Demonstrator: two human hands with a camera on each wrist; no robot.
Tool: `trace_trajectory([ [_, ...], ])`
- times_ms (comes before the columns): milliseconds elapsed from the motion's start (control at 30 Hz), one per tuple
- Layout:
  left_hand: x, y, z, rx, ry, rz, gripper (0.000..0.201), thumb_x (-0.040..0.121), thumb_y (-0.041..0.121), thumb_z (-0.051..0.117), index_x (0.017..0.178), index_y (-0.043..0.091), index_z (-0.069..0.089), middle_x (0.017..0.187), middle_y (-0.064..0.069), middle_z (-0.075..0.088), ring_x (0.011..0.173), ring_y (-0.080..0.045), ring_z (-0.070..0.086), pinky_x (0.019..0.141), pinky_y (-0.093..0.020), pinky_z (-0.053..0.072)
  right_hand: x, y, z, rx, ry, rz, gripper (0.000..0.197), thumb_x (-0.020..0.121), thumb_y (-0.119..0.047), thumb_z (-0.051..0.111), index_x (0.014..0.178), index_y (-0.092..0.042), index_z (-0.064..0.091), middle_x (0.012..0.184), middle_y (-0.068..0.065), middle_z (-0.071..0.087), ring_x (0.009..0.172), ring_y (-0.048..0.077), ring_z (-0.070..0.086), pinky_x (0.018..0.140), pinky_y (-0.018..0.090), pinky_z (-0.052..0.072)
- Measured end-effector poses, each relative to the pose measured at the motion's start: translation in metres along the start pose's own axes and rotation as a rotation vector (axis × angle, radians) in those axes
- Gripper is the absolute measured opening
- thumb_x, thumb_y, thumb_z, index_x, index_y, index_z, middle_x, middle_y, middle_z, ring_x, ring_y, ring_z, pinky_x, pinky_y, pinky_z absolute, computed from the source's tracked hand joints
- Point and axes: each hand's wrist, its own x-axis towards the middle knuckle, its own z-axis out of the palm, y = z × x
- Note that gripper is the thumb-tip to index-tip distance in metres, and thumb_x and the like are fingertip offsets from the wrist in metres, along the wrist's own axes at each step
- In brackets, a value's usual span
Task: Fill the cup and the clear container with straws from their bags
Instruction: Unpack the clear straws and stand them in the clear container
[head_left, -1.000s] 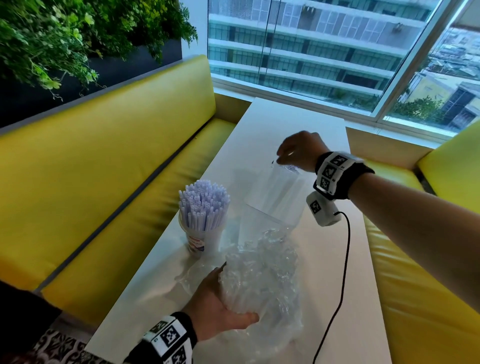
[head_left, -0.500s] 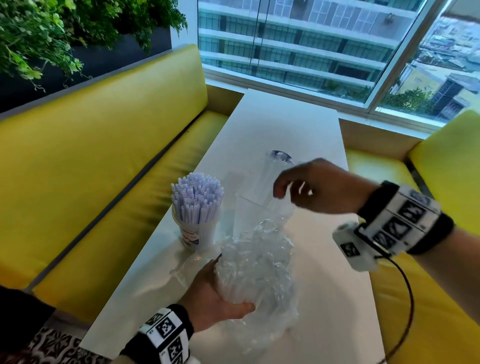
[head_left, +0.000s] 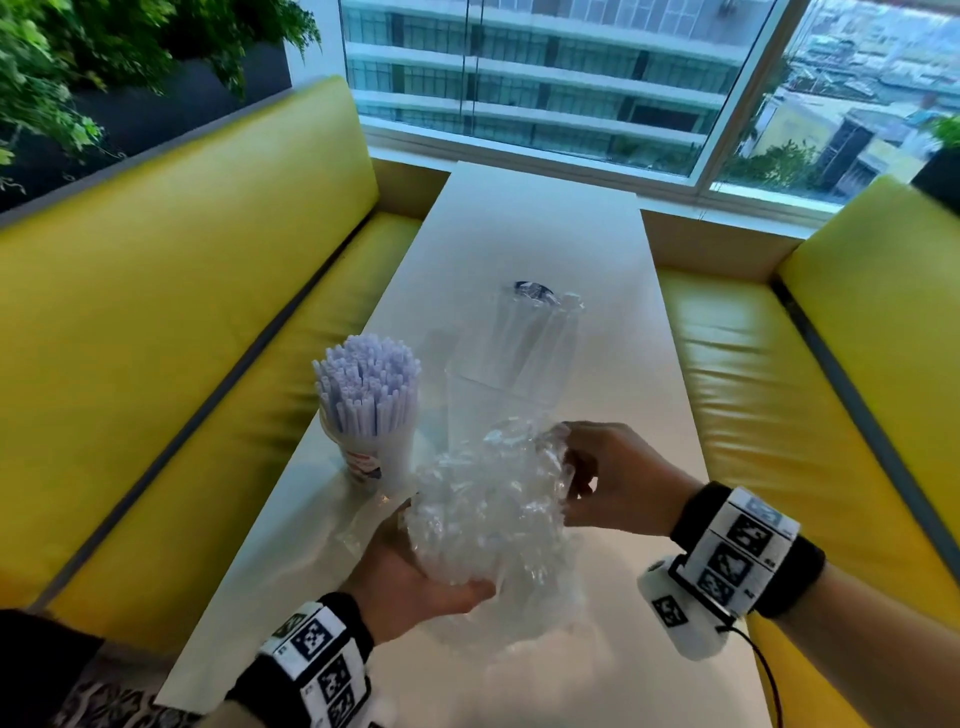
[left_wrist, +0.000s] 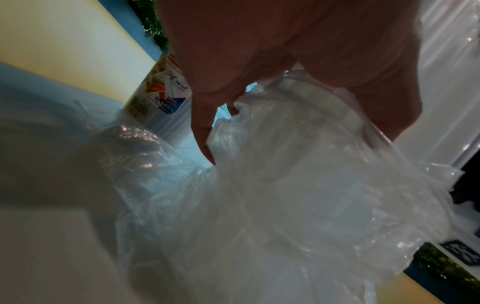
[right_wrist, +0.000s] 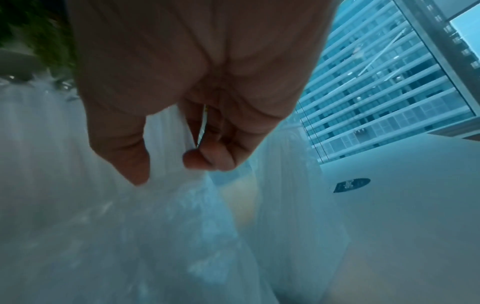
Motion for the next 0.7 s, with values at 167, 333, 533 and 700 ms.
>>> trace_trajectory([
  [167,-0.005,-0.005,-0.005,-0.047,-0.011,-0.028,0.067,0.053,0.025,0.092,0.114,0.02,0.064,0.109,0.012,0.073,0.104,-0.004,0.068,0.085,-0.011,0.05,-0.005,0.002,0.019,0.173,0.139,-0.126,0.035,0.066,-0.026,0.075,0.075,-0.055,0.06,0.081,0.0,0.062,0.056,0.014,0.047,0.053,0.026,0.043],
  [333,-0.005,-0.003,-0.002,-0.011,0.011,-0.017,0.062,0.054,0.023,0.093,0.109,0.024,0.064,0.105,0.019,0.073,0.101,0.0,0.068,0.084,-0.007,0.049,-0.006,0.007,0.019,0.593,0.243,0.001,0.021,0.064,-0.021,0.081,0.08,-0.024,0.069,0.079,-0.007,0.064,0.07,0.013,0.059,0.065,0.03,0.048],
  [533,-0.003,-0.001,-0.003,-0.023,0.002,-0.016,0.065,0.053,0.027,0.092,0.112,0.027,0.063,0.109,0.018,0.072,0.105,-0.002,0.067,0.089,-0.014,0.051,-0.01,0.006,0.02,0.589,0.124,0.027,0.041,0.074,-0.036,0.07,0.101,-0.007,0.068,0.087,-0.015,0.067,0.077,0.0,0.059,0.07,0.014,0.044],
  [700,-0.002,-0.003,-0.004,-0.023,0.0,-0.028,0.067,0.056,0.025,0.093,0.115,0.027,0.062,0.112,0.012,0.072,0.109,-0.007,0.067,0.096,-0.029,0.052,-0.021,0.013,0.012,0.463,-0.067,0.093,0.055,0.068,-0.015,0.065,0.119,-0.035,0.065,0.117,0.007,0.062,0.092,0.017,0.056,0.07,0.032,0.048],
])
